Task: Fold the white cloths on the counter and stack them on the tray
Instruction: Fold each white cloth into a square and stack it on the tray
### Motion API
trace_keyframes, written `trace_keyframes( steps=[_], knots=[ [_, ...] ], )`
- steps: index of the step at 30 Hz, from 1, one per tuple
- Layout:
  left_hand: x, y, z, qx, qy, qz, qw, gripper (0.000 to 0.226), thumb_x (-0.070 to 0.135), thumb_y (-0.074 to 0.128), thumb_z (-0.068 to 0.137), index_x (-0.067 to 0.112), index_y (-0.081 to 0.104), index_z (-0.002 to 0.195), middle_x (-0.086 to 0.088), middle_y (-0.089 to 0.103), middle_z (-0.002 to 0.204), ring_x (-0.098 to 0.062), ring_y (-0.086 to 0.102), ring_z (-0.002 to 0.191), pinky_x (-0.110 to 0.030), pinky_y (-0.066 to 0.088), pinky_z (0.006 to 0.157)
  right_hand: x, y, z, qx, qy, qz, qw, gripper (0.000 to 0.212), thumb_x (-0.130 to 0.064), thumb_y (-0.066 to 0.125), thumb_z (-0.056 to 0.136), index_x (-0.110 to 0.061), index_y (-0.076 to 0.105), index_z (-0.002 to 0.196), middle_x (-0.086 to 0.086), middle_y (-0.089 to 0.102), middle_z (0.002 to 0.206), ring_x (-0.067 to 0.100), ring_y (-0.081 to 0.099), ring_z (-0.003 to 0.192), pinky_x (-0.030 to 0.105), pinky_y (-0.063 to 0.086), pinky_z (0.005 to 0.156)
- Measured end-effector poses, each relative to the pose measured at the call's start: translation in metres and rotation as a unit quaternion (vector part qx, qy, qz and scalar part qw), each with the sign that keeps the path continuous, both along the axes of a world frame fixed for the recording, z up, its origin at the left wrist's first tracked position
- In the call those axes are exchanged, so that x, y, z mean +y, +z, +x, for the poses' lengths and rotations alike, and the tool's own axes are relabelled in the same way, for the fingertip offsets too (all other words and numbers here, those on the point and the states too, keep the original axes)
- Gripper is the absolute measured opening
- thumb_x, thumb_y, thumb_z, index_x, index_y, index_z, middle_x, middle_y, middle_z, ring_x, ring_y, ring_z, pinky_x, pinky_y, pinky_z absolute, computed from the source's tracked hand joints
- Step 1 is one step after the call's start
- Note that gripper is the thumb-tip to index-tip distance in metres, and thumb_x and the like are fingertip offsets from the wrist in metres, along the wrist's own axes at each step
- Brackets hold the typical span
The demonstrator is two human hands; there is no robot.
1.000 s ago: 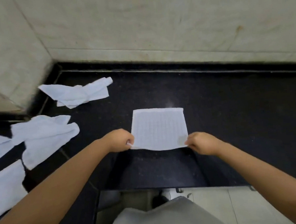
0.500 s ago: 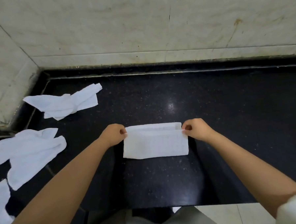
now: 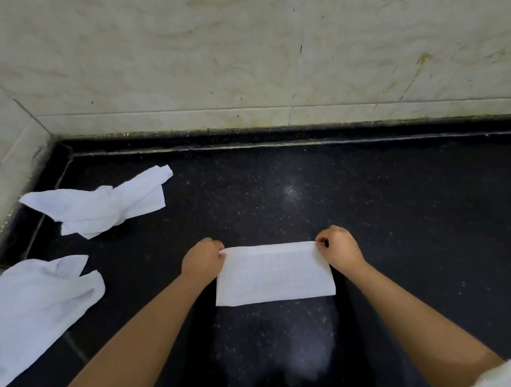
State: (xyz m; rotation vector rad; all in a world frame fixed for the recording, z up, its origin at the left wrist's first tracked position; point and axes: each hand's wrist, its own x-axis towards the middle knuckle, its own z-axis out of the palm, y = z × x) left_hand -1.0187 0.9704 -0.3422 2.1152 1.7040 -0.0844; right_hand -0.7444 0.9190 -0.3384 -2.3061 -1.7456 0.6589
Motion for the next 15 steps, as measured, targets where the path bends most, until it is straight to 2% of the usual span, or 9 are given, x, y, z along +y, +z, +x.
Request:
trace_keyframes(
  steps=[3, 5, 7, 8, 11, 12, 13, 14, 15],
  knots=[
    [-0.003, -0.007, -0.002, 0.041, -0.042, 0.029, 0.998, 0.028, 0.02, 0.043, 0.096, 0.006, 0.064, 0.108, -0.007, 0.056, 0.115, -0.02, 0.054, 0.104, -0.029, 0.046, 0.082, -0.004, -0.003, -0.002, -0.023, 0.029, -0.008, 0.999, 0.032, -0.009, 0.048, 0.09, -0.009, 0.058, 0.12, 0.009, 0.056, 0.119, 0.024, 0.048, 0.112, 0.028, 0.04, 0.09],
    [-0.008, -0.007, -0.001, 0.089, -0.083, 0.065, 0.99, 0.022, 0.017, 0.053, 0.091, 0.009, 0.067, 0.106, -0.004, 0.058, 0.112, -0.019, 0.055, 0.102, -0.027, 0.048, 0.074, -0.008, -0.003, -0.004, -0.052, 0.052, -0.017, 0.997, 0.039, -0.011, 0.046, 0.092, -0.012, 0.048, 0.131, 0.006, 0.05, 0.126, 0.023, 0.044, 0.117, 0.029, 0.038, 0.096],
    [-0.011, -0.002, 0.001, 0.119, -0.117, 0.068, 0.984, 0.014, 0.014, 0.076, 0.072, 0.01, 0.071, 0.084, -0.003, 0.064, 0.089, -0.018, 0.061, 0.08, -0.023, 0.046, 0.056, -0.009, -0.002, -0.007, -0.074, 0.065, -0.021, 0.995, 0.04, -0.01, 0.043, 0.093, -0.013, 0.044, 0.133, 0.005, 0.049, 0.128, 0.023, 0.043, 0.117, 0.03, 0.037, 0.097],
    [-0.012, -0.003, 0.001, 0.145, -0.125, 0.063, 0.979, 0.017, 0.012, 0.082, 0.064, 0.01, 0.071, 0.076, -0.003, 0.064, 0.081, -0.018, 0.061, 0.072, -0.023, 0.045, 0.051, -0.009, -0.002, -0.008, -0.078, 0.063, -0.023, 0.995, 0.04, -0.009, 0.042, 0.093, -0.013, 0.045, 0.132, 0.006, 0.049, 0.127, 0.023, 0.043, 0.117, 0.031, 0.037, 0.097],
    [-0.011, 0.0, 0.006, 0.139, -0.142, 0.097, 0.975, 0.031, 0.007, 0.089, 0.036, 0.01, 0.064, 0.054, -0.003, 0.059, 0.059, -0.016, 0.058, 0.053, -0.019, 0.04, 0.041, -0.004, 0.0, -0.012, -0.077, 0.05, -0.036, 0.995, 0.04, -0.003, 0.041, 0.09, -0.011, 0.05, 0.128, 0.009, 0.051, 0.122, 0.025, 0.045, 0.115, 0.032, 0.04, 0.094],
    [-0.013, 0.005, 0.008, 0.14, -0.136, 0.068, 0.978, 0.024, 0.007, 0.085, 0.048, 0.009, 0.066, 0.063, -0.004, 0.062, 0.068, -0.017, 0.06, 0.063, -0.021, 0.044, 0.048, -0.003, 0.001, -0.012, -0.08, 0.052, -0.042, 0.995, 0.039, -0.002, 0.041, 0.089, -0.011, 0.053, 0.125, 0.009, 0.052, 0.12, 0.025, 0.046, 0.113, 0.032, 0.04, 0.093],
    [-0.013, 0.006, 0.011, 0.135, -0.124, 0.056, 0.981, 0.014, 0.007, 0.072, 0.069, 0.008, 0.067, 0.082, -0.005, 0.063, 0.087, -0.018, 0.06, 0.081, -0.023, 0.046, 0.061, -0.002, 0.001, -0.012, -0.084, 0.055, -0.047, 0.994, 0.038, -0.001, 0.041, 0.088, -0.011, 0.057, 0.121, 0.009, 0.053, 0.118, 0.025, 0.047, 0.111, 0.032, 0.04, 0.091],
    [-0.013, 0.001, 0.011, 0.146, -0.097, 0.042, 0.984, 0.016, 0.006, 0.056, 0.084, 0.008, 0.063, 0.098, -0.006, 0.059, 0.103, -0.019, 0.054, 0.098, -0.023, 0.044, 0.072, -0.002, 0.002, -0.012, -0.085, 0.058, -0.05, 0.993, 0.037, 0.0, 0.042, 0.087, -0.011, 0.06, 0.117, 0.008, 0.053, 0.117, 0.025, 0.048, 0.109, 0.031, 0.039, 0.09],
    [-0.012, -0.005, 0.012, 0.144, -0.095, 0.055, 0.983, 0.022, 0.005, 0.045, 0.09, 0.008, 0.059, 0.107, -0.005, 0.054, 0.112, -0.019, 0.049, 0.106, -0.023, 0.042, 0.078, -0.002, 0.004, -0.012, -0.085, 0.059, -0.05, 0.993, 0.035, 0.0, 0.042, 0.087, -0.011, 0.063, 0.113, 0.008, 0.054, 0.115, 0.025, 0.049, 0.108, 0.031, 0.039, 0.089]
  ],
)
